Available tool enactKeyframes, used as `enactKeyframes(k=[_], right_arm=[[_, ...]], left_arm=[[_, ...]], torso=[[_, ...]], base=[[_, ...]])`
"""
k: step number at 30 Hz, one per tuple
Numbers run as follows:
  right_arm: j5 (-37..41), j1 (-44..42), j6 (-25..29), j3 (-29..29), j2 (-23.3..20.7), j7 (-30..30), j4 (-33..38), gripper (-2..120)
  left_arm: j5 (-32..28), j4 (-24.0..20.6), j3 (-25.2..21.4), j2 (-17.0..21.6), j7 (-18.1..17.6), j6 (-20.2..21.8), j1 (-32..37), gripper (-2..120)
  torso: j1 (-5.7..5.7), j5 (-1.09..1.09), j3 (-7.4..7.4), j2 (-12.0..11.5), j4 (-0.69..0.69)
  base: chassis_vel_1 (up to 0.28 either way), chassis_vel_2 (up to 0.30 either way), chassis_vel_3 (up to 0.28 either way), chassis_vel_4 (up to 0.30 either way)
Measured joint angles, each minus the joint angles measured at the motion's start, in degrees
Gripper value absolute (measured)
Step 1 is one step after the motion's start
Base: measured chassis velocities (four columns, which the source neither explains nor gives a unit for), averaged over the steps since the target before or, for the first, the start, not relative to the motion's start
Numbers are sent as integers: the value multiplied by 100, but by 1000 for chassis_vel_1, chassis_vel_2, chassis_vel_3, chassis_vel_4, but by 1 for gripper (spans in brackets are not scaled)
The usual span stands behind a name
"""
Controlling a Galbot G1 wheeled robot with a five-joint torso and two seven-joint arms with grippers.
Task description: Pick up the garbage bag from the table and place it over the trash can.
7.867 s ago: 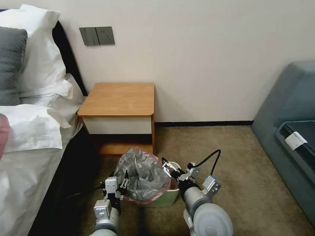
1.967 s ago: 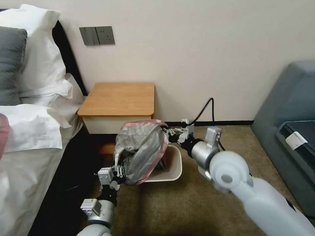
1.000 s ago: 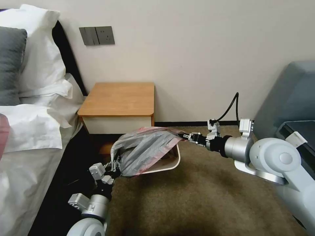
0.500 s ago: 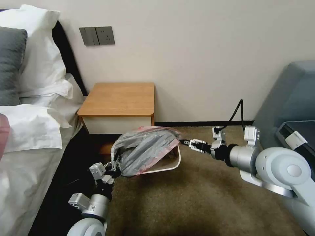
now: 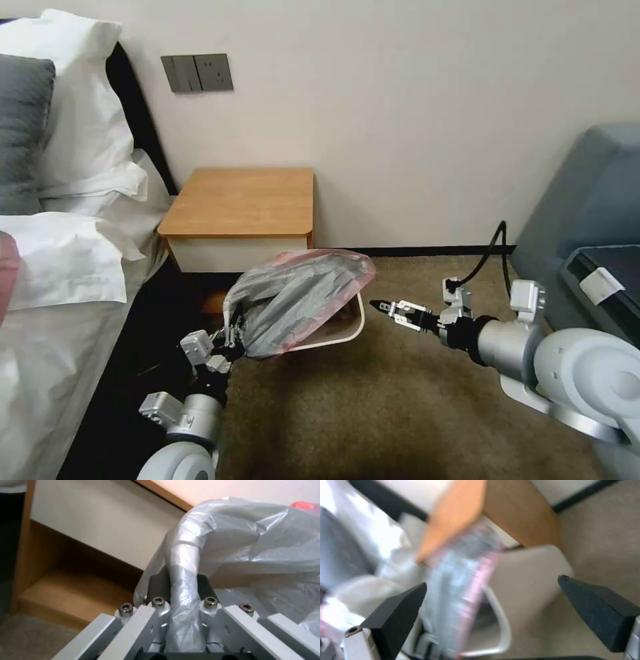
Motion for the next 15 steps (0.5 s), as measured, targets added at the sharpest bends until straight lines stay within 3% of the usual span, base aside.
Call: enactKeyframes(k=[5,7,8,10,15], right_arm=[[635,133,530,-99,133,9,70,100],[1005,293,667,-496,432,213,72,100],[1005,293,667,-496,432,213,72,100],[824,437,923,-1178,782,567,71,100],[341,493,1123,-1732,1026,853,62,100]], left_arm=[[34,-29,27,0,-104,42,14,5],[52,-59,67,0,-147,54,12,5],[52,-59,67,0,-147,54,12,5],[65,-99,101,6,-177,62,14,5],[84,-166,110,22,-197,67,35,5]], torso=[[0,-1,0,0,0],[0,1,0,0,0],[0,1,0,0,0],[0,1,1,0,1],[0,0,1,0,1]], base=[[0,0,0,0],[0,0,0,0],[0,0,0,0],[0,0,0,0],[0,0,0,0]])
